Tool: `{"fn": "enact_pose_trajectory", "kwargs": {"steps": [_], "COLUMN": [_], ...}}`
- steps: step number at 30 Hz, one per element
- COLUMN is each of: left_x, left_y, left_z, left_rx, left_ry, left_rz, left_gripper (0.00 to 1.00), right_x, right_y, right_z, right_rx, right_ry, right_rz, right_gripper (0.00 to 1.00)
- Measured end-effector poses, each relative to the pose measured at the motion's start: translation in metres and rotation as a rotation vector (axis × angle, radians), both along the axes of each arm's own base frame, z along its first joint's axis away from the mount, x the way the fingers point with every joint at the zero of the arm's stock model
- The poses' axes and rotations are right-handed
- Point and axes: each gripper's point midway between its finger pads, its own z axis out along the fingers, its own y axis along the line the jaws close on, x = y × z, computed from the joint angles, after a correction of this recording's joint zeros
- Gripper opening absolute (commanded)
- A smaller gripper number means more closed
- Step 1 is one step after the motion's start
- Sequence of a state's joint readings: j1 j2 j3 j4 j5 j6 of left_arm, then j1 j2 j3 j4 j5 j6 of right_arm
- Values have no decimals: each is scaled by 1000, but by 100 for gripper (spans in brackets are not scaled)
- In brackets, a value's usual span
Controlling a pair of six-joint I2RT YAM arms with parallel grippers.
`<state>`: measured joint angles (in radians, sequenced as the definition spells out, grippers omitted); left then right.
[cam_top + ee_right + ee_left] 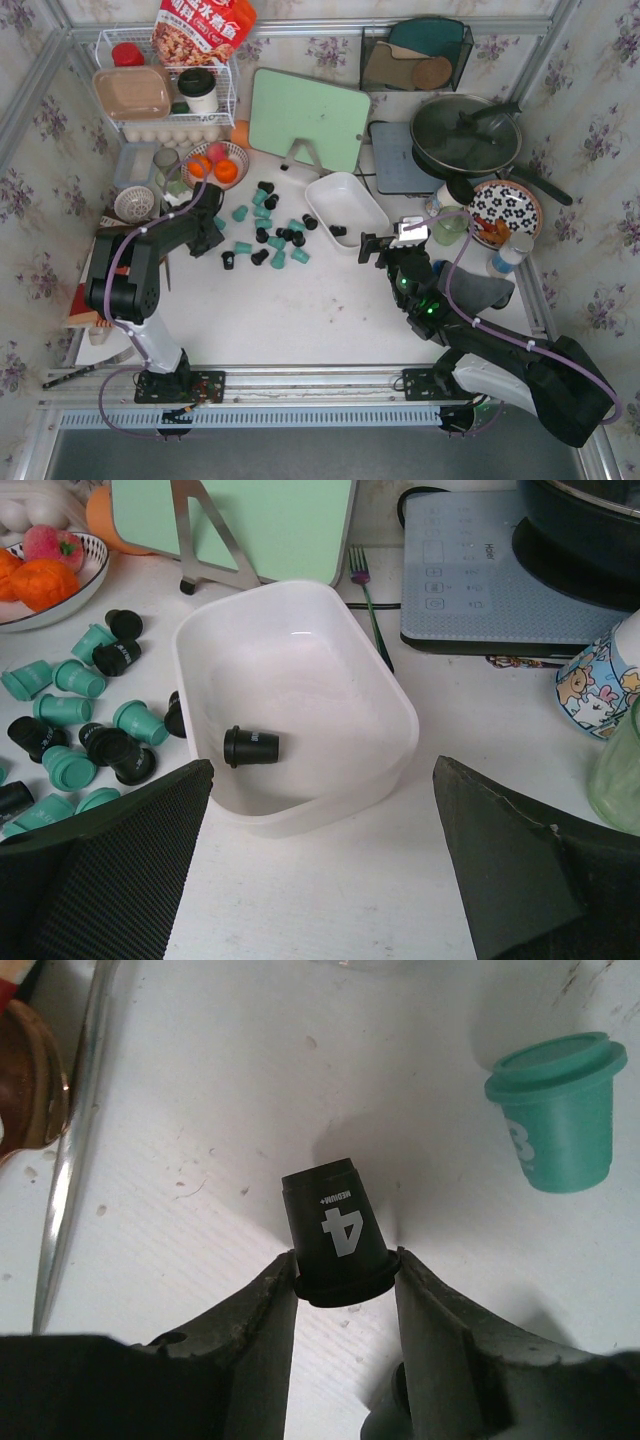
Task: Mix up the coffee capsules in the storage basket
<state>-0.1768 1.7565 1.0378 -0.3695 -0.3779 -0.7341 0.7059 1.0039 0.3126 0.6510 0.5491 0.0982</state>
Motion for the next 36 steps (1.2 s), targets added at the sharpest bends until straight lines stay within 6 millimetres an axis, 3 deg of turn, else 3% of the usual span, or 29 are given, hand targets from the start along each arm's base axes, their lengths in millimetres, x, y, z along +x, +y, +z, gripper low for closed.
{"fn": "enact_pose_trajectory", "kwargs": {"steps": [7, 12, 19, 25, 32, 36], "left_x": [-9, -16, -7, 5, 19, 32], "left_y": [-2, -30, -128, -208, -299, -334], "left_z": [24, 54, 111, 149, 154, 151], "left_rx": [18, 44, 62, -37, -165, -180], "left_ry": [-60, -153, -372, -537, -569, -563], "left_rz": [-38, -179, -598, -896, -1142, -1179], "left_gripper": [41, 41, 41, 42, 44, 52], "right_x": [0, 0, 0, -1, -2, -2], "right_y": [1, 1, 0, -1, -5, -6], "right_z": [0, 0, 1, 4, 6, 7], "right_rx": [0, 0, 5, 12, 19, 20], "right_ry": [0, 0, -1, -9, -17, -19], "right_rz": [3, 3, -1, -5, -20, -23], "right_gripper": [100, 100, 100, 100, 100, 100]}}
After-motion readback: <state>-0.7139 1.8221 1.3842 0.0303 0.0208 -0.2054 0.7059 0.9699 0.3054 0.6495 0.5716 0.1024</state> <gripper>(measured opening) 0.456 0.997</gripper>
